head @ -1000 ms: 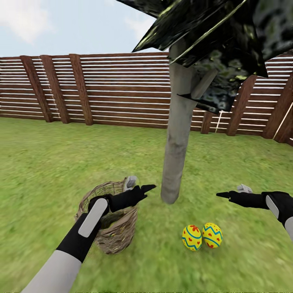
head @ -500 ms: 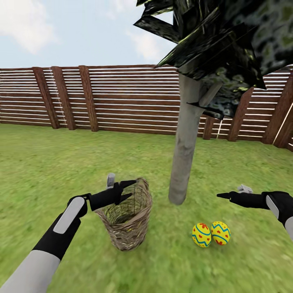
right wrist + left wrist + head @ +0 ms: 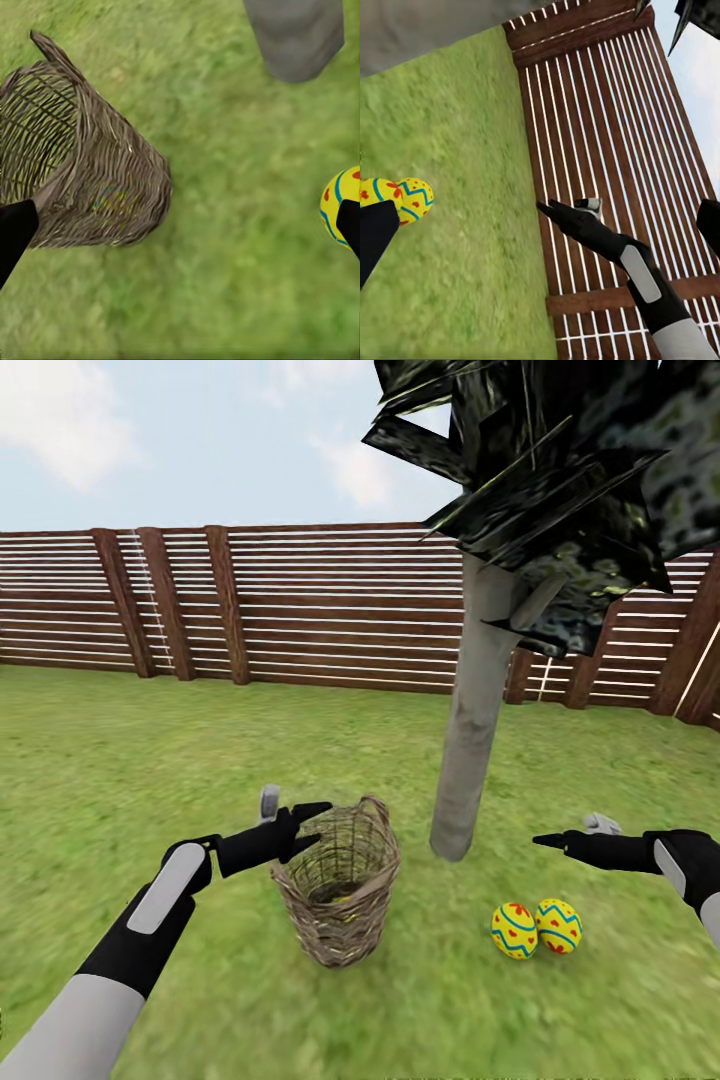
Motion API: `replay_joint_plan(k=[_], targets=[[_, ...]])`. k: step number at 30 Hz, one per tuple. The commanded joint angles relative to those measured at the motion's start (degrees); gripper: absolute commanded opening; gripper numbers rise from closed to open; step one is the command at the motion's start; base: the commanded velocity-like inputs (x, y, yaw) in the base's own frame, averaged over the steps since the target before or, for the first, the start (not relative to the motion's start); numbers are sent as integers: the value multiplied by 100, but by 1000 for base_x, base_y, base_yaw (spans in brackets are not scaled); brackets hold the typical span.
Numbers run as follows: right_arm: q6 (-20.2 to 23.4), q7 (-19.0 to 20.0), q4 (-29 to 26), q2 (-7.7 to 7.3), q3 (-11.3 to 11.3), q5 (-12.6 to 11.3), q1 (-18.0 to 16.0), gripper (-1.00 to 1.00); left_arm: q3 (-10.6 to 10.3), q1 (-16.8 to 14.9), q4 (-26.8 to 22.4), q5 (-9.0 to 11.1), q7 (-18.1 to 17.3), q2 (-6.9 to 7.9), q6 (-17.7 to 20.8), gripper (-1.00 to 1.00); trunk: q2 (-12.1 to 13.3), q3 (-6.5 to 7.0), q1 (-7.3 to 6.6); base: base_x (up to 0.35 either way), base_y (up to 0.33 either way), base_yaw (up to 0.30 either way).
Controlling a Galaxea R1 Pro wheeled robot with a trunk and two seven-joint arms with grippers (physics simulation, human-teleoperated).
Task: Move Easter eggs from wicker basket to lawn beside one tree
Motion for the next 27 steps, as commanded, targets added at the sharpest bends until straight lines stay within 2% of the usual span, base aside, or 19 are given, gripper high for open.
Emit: replay_joint_plan(k=[1, 8, 27], targets=[[46, 15, -1, 3, -37, 12, -4, 100, -9, -4, -7, -32, -47, 30, 2, 100, -2, -6, -1, -12, 32, 0], [46, 18, 0, 3, -37, 12, -4, 100, -16, 4, 47, -2, -73, 99, -12, 100, -2, -6, -1, 23, 57, 0], [46, 17, -8, 3, -37, 12, -4, 100, -5, 5, 66, -18, -78, 109, -5, 100, -2, -6, -1, 145, 283, 0]])
